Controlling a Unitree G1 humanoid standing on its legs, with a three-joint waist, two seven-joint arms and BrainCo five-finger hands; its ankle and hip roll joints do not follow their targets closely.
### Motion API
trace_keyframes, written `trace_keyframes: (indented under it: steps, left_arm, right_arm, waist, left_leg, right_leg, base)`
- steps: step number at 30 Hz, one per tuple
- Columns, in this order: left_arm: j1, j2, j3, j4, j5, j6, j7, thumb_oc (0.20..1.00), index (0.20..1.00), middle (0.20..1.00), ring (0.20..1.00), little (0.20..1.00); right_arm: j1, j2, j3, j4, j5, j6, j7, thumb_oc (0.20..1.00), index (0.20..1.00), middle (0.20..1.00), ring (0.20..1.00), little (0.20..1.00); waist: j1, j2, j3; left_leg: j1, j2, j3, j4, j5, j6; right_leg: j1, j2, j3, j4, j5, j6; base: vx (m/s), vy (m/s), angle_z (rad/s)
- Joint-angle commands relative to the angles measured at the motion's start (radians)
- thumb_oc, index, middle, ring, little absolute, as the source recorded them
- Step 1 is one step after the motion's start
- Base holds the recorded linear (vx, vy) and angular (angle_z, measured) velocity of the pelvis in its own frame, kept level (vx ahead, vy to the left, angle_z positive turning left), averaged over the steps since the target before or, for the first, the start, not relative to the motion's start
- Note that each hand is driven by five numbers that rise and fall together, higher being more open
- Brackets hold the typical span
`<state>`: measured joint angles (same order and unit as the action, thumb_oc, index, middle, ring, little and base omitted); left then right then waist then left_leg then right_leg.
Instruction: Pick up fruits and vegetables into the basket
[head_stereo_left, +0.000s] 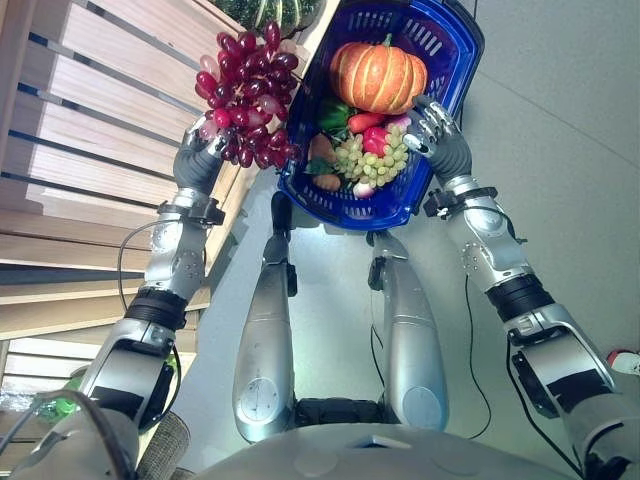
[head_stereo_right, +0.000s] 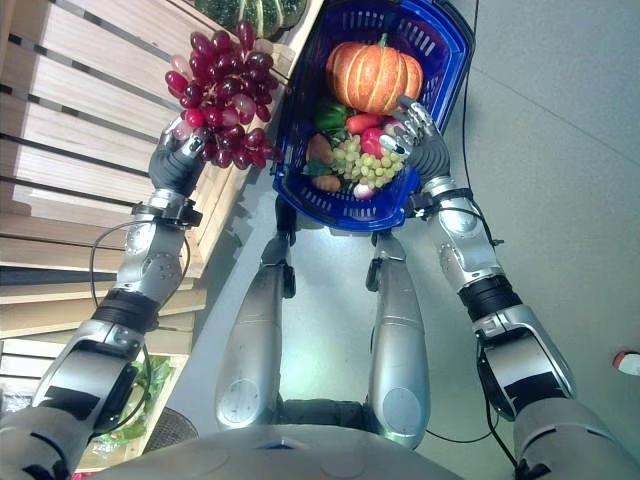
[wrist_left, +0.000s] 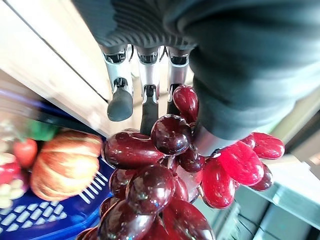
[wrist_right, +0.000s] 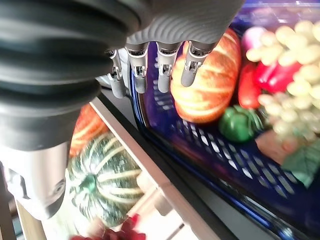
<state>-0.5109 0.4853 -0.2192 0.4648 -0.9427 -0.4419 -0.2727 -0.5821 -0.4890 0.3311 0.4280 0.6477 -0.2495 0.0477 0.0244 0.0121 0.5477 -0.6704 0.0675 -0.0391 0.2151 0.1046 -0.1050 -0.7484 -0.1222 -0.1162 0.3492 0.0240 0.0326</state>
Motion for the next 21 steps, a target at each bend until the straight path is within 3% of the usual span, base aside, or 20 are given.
trace_keyframes:
  steps: [1, 14, 21]
  left_arm:
    - [-0.006, 0.021, 0.054, -0.111, 0.008, -0.098, -0.052, 0.200, 0.200, 0.200, 0.200, 0.200]
    - [-0.048, 0.054, 0.000, -0.240, 0.050, -0.061, -0.121, 0.200, 0.200, 0.200, 0.200, 0.200]
    - [-0.065, 0.079, -0.041, -0.287, 0.064, -0.038, -0.164, 0.200, 0.200, 0.200, 0.200, 0.200]
  right_arm:
    - [0.029, -0.008, 0.013, -0.097, 0.052, -0.004, 0.051, 1.000, 1.000, 1.000, 1.000, 1.000]
    - [0.024, 0.026, 0.046, -0.131, 0.438, 0.240, 0.311, 1.000, 1.000, 1.000, 1.000, 1.000]
    - [0.021, 0.042, 0.080, -0.171, 0.508, 0.309, 0.346, 1.000, 1.000, 1.000, 1.000, 1.000]
  waist:
    - [-0.004, 0.019, -0.028]
    - [0.006, 0.020, -0.028]
    - [0.008, 0.021, -0.028]
  left_leg:
    - [-0.008, -0.113, 0.049, 0.018, -0.054, 0.066]
    - [-0.010, -0.113, 0.052, 0.018, -0.051, 0.069]
    - [-0.006, -0.113, 0.053, 0.013, -0.048, 0.074]
  right_leg:
    - [0.066, 0.063, -0.073, 0.011, -0.083, 0.004]
    - [0.067, 0.057, -0.082, 0.008, -0.079, 0.000]
    - [0.071, 0.057, -0.083, 0.002, -0.072, 0.000]
  base:
    - [0.00, 0.000, 0.00]
    - [0.00, 0.000, 0.00]
    - [0.00, 0.000, 0.00]
